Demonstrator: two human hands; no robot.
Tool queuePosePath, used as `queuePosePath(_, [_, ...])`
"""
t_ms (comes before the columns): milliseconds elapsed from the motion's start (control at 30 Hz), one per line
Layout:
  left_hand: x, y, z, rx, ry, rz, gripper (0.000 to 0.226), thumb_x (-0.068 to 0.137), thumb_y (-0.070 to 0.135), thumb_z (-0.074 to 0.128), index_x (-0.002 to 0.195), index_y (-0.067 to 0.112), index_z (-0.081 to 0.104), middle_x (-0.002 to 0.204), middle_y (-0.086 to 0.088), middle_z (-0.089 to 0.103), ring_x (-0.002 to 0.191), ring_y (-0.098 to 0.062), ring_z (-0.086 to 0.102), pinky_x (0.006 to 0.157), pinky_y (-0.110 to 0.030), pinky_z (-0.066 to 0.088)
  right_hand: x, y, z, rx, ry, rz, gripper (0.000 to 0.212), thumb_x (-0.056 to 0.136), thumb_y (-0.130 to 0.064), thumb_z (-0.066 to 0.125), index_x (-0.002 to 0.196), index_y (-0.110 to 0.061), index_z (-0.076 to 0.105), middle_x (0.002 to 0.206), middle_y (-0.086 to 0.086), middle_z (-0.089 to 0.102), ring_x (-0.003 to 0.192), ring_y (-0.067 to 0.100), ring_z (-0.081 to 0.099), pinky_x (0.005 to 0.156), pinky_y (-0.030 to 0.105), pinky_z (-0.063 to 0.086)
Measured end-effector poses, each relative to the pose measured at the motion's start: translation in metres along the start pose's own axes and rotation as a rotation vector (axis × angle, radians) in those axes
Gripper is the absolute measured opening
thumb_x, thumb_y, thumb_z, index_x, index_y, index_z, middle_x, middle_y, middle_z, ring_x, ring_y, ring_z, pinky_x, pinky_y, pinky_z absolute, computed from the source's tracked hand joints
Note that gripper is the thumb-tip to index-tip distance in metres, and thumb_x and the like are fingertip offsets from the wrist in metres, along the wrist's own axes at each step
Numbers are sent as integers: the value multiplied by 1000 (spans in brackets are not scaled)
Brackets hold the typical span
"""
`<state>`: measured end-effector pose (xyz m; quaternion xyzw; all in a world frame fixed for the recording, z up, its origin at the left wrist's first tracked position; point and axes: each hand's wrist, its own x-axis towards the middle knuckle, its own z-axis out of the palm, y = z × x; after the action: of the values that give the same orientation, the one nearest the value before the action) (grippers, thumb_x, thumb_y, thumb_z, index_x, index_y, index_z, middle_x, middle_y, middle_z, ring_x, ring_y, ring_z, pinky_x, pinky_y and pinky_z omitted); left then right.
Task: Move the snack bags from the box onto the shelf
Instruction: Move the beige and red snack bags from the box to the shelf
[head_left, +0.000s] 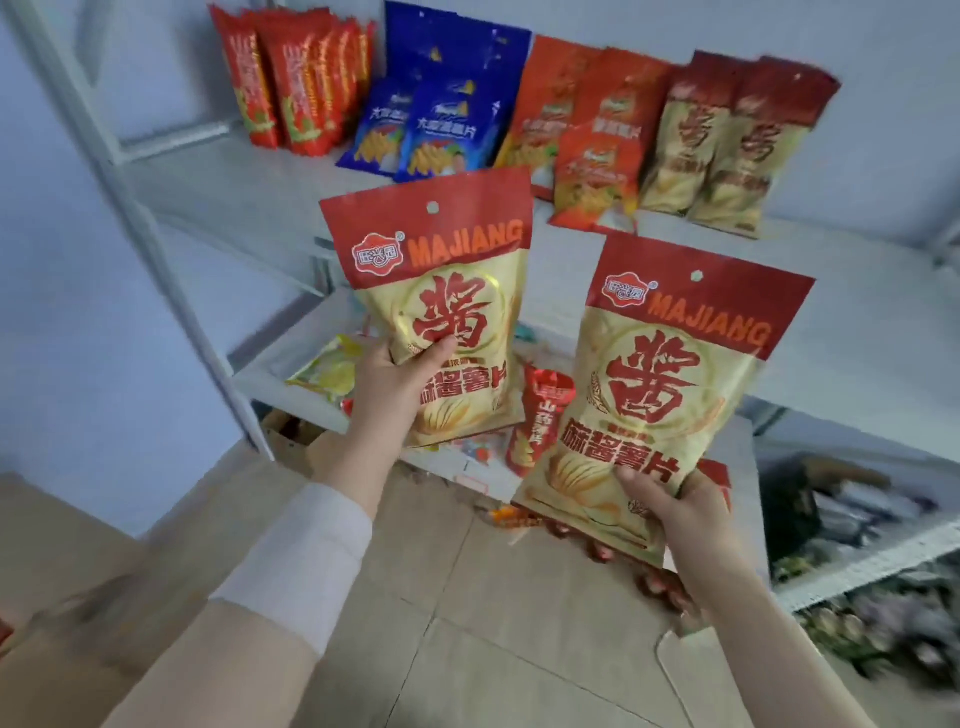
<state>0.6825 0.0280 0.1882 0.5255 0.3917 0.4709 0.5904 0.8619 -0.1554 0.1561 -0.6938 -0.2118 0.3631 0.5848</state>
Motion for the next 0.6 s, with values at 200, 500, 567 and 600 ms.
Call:
queuePosePath(200, [50,14,144,48,-155,50,12,80,22,72,81,28,62,78,16,68,71,3,66,61,-12,51,72,-40,-92,52,95,-30,44,54,-33,76,91,-11,67,80,3,75,79,25,72,76,40,57])
queuePosePath(500, [185,0,297,94,-338,65,14,79,21,73,87,27,63,88,10,70,84,-5,68,74,-20,53,230,-90,-164,96,184,-138,24,72,-18,74,92,-7,67,80,4,75,75,21,72,70,36,56])
queuePosePath(567, [224,-4,329,101,-358,63,14,80,22,73,86,28,62,89,12,68,86,-4,65,76,-20,50,275,-106,-173,121,198,-149,31,70,-18,75,96,-5,67,85,6,75,81,24,72,75,38,55])
queuePosePath(600, [243,-5,344,107,-371,60,15,80,22,73,86,28,61,87,14,67,84,-2,64,73,-18,48,296,-114,-176,132,204,-149,33,68,-18,75,97,-5,67,87,7,75,84,25,71,77,39,55])
